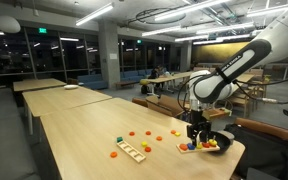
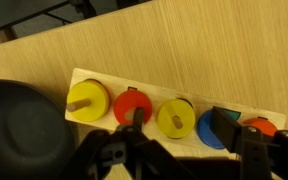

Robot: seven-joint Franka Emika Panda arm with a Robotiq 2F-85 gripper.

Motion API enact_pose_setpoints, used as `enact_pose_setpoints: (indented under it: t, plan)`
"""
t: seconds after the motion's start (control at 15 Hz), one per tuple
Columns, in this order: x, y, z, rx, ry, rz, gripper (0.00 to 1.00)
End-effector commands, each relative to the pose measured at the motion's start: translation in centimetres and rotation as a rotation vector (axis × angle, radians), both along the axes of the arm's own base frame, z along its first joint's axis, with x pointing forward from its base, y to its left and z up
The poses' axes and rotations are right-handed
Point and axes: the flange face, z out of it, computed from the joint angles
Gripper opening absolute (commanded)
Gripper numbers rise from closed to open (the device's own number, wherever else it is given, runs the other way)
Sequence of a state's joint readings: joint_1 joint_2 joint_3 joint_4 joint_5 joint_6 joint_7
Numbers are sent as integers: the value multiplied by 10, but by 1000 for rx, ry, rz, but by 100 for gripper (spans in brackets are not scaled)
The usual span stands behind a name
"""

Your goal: Place the yellow ring at the front of the table on the wooden board, remove the yellow ring on the right from the wooden board

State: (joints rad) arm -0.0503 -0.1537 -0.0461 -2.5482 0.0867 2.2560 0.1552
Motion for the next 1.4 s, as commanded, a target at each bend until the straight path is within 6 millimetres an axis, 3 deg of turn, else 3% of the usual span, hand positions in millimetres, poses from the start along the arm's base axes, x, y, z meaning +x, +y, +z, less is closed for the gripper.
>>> enact_pose_setpoints:
  t: [0.0,0.47,0.67,1.07,1.33]
  plan:
    - [-2,30,26,-22,-8,47,93]
    - [31,125,26,-64,37,116,93]
    - [53,149,13,-83,71,115,93]
    - [128,150,-35,-92,138,119,93]
    - [167,143,-64,-72,178,107,93]
